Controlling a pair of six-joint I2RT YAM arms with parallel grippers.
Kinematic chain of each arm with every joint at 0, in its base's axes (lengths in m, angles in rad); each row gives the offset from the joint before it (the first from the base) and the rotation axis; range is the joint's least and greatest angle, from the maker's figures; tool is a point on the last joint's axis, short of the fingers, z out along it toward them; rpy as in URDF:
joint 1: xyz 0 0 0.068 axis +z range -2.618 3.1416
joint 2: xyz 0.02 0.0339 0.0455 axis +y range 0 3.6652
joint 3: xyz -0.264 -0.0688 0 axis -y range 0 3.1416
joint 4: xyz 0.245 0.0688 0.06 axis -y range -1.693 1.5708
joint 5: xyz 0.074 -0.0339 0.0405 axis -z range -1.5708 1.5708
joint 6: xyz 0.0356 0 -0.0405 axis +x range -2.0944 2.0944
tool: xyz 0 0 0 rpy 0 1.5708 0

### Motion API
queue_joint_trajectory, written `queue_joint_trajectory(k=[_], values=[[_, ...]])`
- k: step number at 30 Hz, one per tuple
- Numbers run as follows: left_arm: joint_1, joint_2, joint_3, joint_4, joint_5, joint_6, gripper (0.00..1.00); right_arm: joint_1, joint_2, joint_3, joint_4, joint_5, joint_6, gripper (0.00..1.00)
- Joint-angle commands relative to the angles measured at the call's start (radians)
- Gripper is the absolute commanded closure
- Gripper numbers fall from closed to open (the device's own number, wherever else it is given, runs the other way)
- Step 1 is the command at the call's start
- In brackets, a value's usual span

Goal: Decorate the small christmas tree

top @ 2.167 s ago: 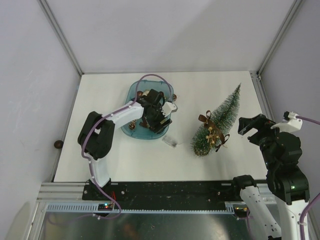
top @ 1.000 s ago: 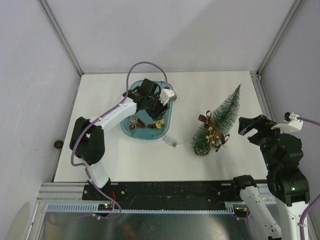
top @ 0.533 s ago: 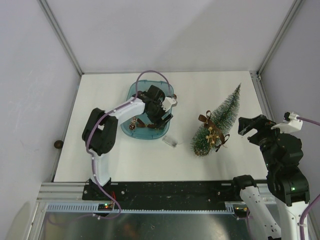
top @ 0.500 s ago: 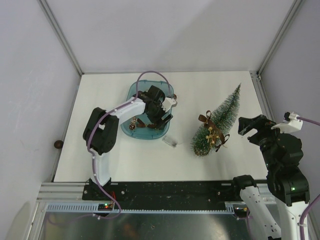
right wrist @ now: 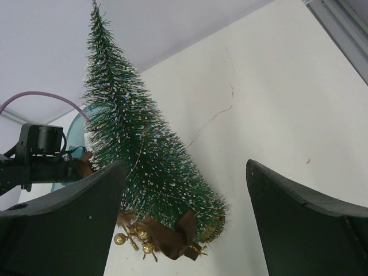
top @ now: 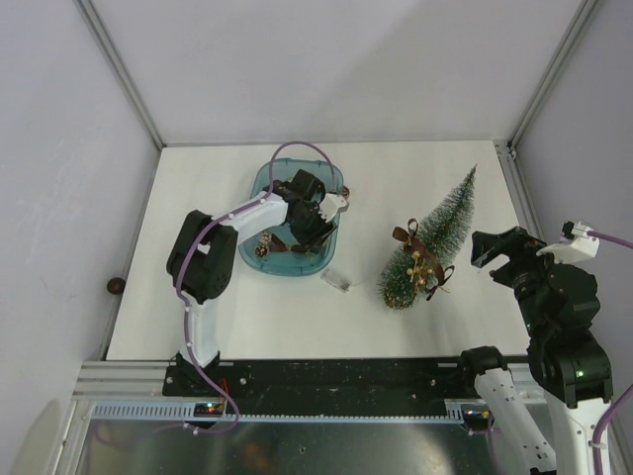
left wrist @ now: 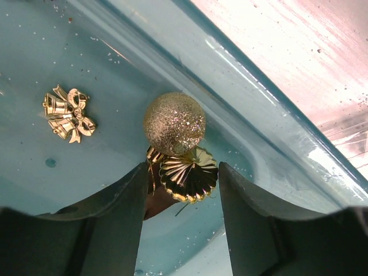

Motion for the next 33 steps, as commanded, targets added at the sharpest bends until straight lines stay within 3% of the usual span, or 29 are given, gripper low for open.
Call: queue_joint_trajectory(k=[1,9,21,33], values=[[0.002,-0.003,0.028,0.005,0.030,-0.005,0.44,-0.003,0.000,0.003,0.041,0.003,-0.011,0.10],[0.001,-0.008,0.005,0.006,0.035,-0.010,0.49,-0.003,-0.003,0.003,0.039,0.004,-0.010,0.10],[0.000,-0.022,-0.032,0.006,0.014,0.003,0.35,-0.003,-0.009,0.003,0.044,0.006,-0.011,0.10],[0.001,-0.042,-0.016,0.005,0.026,-0.008,0.51,-0.002,-0.013,0.004,0.044,0.006,-0.009,0.10]])
